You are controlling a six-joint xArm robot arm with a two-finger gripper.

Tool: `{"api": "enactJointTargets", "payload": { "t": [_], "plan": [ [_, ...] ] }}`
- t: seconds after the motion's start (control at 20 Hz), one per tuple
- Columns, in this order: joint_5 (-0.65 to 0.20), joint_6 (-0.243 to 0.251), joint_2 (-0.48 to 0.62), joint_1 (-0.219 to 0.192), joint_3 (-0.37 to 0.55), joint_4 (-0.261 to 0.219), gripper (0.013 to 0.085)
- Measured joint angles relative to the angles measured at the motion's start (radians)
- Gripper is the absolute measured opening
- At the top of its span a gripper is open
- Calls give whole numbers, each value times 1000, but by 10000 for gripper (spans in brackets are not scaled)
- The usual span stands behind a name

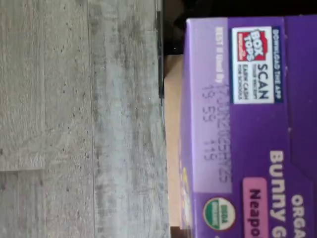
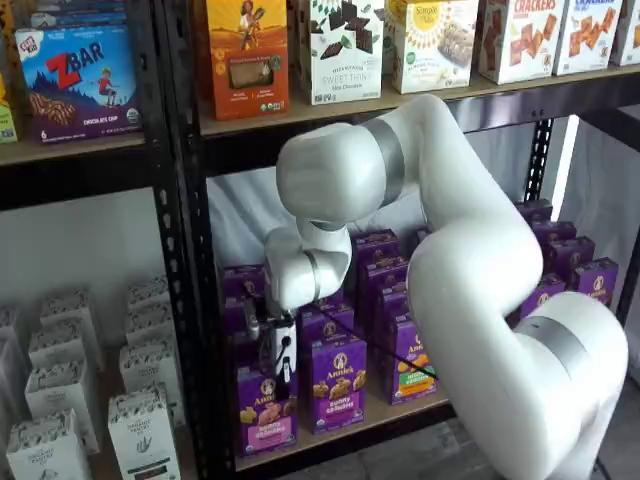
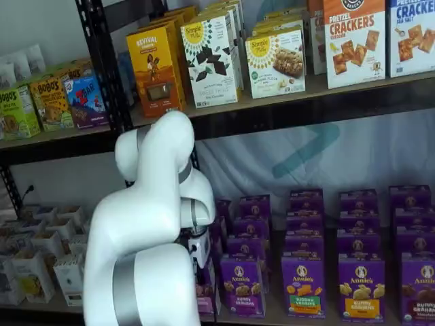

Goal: Pick up the purple box with a pink patch in the middle, on the bottom shelf, the first box from the left

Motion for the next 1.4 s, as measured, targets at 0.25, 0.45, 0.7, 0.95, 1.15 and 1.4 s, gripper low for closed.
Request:
{"api": "enactJointTargets", "payload": {
  "t": [0.25, 0.45, 0.7, 0.95, 1.15, 1.4],
  "plan": [
    [6, -3, 1, 1, -2, 5, 290],
    [-2, -4, -7, 1, 10, 5, 290],
    [-19, 5, -35, 3, 51, -4, 290],
    [-47, 32, -92, 12, 138, -25, 290],
    [-74, 48, -145, 21, 223, -35, 290],
    [-126, 61, -222, 32, 343, -40, 290]
  ]
}}
